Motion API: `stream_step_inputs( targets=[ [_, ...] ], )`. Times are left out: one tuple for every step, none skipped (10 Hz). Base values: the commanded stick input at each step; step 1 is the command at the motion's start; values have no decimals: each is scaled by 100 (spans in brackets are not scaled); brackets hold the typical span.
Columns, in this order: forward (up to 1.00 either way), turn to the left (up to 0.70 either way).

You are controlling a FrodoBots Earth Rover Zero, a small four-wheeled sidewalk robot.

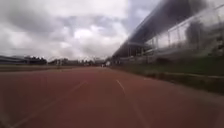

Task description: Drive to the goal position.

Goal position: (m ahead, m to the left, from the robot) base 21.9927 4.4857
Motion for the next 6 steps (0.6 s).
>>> stream_step_inputs(
  targets=[
    [70,1],
    [70,1],
    [70,1],
    [70,1],
    [70,1],
    [70,1]
  ],
)
